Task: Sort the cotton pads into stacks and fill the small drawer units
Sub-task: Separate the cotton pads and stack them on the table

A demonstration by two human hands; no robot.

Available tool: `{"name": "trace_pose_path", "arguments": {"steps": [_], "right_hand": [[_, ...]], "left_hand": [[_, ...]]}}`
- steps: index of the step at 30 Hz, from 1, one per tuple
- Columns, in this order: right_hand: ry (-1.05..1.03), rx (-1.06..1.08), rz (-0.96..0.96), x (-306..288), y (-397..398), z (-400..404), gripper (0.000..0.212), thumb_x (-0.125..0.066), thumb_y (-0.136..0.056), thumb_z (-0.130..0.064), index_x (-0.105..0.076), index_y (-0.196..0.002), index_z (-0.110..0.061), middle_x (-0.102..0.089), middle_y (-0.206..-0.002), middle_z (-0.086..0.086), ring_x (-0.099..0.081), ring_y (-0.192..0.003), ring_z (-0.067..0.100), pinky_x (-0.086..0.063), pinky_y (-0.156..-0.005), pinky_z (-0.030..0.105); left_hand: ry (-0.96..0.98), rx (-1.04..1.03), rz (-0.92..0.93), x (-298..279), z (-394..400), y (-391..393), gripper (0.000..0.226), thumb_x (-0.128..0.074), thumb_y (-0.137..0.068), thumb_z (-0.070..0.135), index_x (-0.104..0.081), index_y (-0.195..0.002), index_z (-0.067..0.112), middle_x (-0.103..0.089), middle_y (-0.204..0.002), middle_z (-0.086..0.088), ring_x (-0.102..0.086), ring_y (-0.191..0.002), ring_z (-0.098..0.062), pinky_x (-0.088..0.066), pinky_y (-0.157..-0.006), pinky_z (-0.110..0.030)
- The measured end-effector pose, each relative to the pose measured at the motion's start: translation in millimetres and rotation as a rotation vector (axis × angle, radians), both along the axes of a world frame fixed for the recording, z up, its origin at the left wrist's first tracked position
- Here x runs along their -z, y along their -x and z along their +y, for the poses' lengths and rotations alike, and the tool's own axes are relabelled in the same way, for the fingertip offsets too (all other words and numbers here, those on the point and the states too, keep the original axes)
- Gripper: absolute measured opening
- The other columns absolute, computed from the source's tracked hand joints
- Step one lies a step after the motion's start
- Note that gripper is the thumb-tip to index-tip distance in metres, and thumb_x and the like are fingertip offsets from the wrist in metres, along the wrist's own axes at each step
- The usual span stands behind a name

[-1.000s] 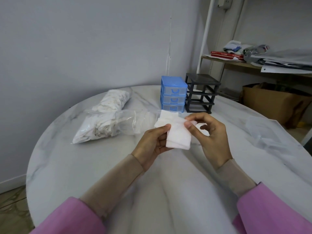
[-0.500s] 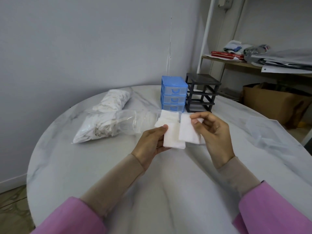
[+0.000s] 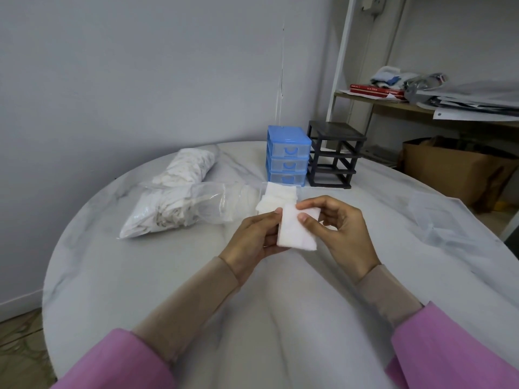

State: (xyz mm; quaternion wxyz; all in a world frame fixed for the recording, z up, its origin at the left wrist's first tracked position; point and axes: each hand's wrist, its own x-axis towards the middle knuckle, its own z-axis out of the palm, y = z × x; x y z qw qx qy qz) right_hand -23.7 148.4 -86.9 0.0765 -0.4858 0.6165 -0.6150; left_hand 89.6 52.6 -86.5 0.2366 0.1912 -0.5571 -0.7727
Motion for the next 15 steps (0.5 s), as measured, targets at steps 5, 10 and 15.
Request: {"name": "trace_pose_path", "arguments": {"steps": [5,10,15], "right_hand": [[-0.012,0.021,0.058,-0.8,-1.4,2.1,0.017,-0.070,-0.081,-0.009,-0.067,-0.085,-0.025,-0.068,-0.089,-0.014,-0.058,-0.082,0.001,-0.043,-0.074,0.015],[-0.025,0.054,0.178,-1.5,-4.3,2.5,0.016,-0.071,-0.080,-0.007,-0.067,-0.086,-0.021,-0.063,-0.088,-0.015,-0.053,-0.077,0.000,-0.039,-0.068,0.010],[-0.012,0.113,0.257,-1.6,-4.2,3.4,0.019,-0.072,-0.079,-0.011,-0.066,-0.087,-0.027,-0.059,-0.096,-0.006,-0.052,-0.084,-0.003,-0.038,-0.067,0.008]], "left_hand": [[-0.005,0.020,0.001,-0.2,0.2,-1.1,0.024,-0.042,-0.097,0.023,-0.064,-0.093,0.014,-0.072,-0.079,0.001,-0.069,-0.071,-0.008,-0.056,-0.065,-0.020],[-0.023,0.042,-0.009,-1.1,-0.2,0.1,0.026,-0.045,-0.095,0.031,-0.064,-0.099,0.015,-0.072,-0.082,-0.001,-0.069,-0.074,-0.010,-0.056,-0.066,-0.021],[0.034,0.048,0.023,0.5,0.6,-2.1,0.017,-0.052,-0.092,0.015,-0.069,-0.089,0.013,-0.072,-0.081,0.003,-0.068,-0.077,-0.007,-0.055,-0.069,-0.018]]}}
